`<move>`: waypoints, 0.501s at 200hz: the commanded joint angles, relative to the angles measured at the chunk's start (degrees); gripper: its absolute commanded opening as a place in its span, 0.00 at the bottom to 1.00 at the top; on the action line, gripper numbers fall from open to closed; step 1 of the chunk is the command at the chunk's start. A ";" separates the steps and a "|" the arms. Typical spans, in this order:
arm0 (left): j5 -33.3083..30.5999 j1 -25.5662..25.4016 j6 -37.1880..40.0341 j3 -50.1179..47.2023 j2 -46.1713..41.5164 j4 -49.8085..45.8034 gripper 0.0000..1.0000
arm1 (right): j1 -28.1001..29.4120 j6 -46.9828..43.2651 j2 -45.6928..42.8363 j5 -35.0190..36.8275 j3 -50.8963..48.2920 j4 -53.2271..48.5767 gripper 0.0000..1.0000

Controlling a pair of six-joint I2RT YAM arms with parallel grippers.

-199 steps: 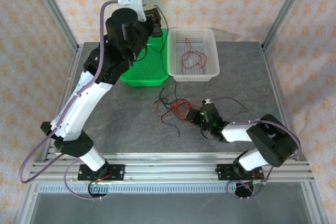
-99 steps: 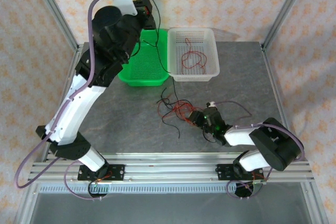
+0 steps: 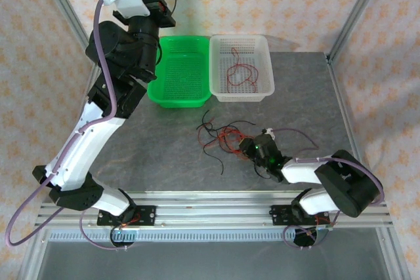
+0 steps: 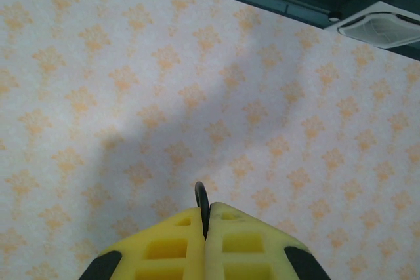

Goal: Untangle the cables

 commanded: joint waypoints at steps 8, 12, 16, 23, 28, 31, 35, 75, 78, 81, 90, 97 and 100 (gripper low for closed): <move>-3.77 1.77 4.00 -2.03 3.58 4.57 0.00 | -0.27 0.42 2.82 3.75 -2.20 -12.70 0.30; -3.99 2.16 3.96 -2.07 4.24 4.64 0.00 | -0.20 0.29 2.68 3.52 -2.06 -12.82 0.30; -4.18 2.54 3.88 -2.03 4.75 4.66 0.00 | -0.28 0.12 2.49 3.26 -1.83 -12.98 0.30; -4.36 3.30 3.67 -2.12 6.05 4.73 0.00 | -0.20 -0.30 2.03 2.72 -1.59 -13.51 0.30; -4.37 3.95 3.42 -2.16 7.05 4.79 0.00 | -0.19 -0.56 1.51 2.39 -1.30 -14.06 0.31; -4.39 4.30 3.16 -2.17 7.56 4.69 0.00 | -0.19 -0.75 1.18 2.25 -1.13 -14.52 0.31; -4.30 4.79 2.83 -2.09 8.22 4.65 0.00 | -0.19 -0.96 0.68 2.10 -0.85 -15.29 0.31; -1.98 10.49 -4.15 0.76 16.85 0.50 0.00 | -0.19 -4.31 -9.99 3.26 3.94 -29.03 0.37; -1.61 10.93 -4.72 0.89 17.38 0.12 0.00 | -0.19 -4.59 -10.73 3.27 4.24 -29.93 0.37; -1.18 11.32 -5.52 0.91 17.90 -0.17 0.00 | -0.19 -4.86 -12.30 3.34 4.63 -30.95 0.38; 0.22 12.67 -7.65 0.91 19.53 -0.85 0.00 | -0.19 -5.64 -16.13 3.60 5.75 -33.95 0.40; 1.51 13.61 -9.45 0.83 20.80 -1.65 0.00 | -0.19 -6.22 -18.88 3.78 6.66 -36.17 0.42; 2.05 13.99 -10.21 0.82 21.33 -2.02 0.00 | -0.19 -6.46 -20.04 3.80 7.01 -37.10 0.43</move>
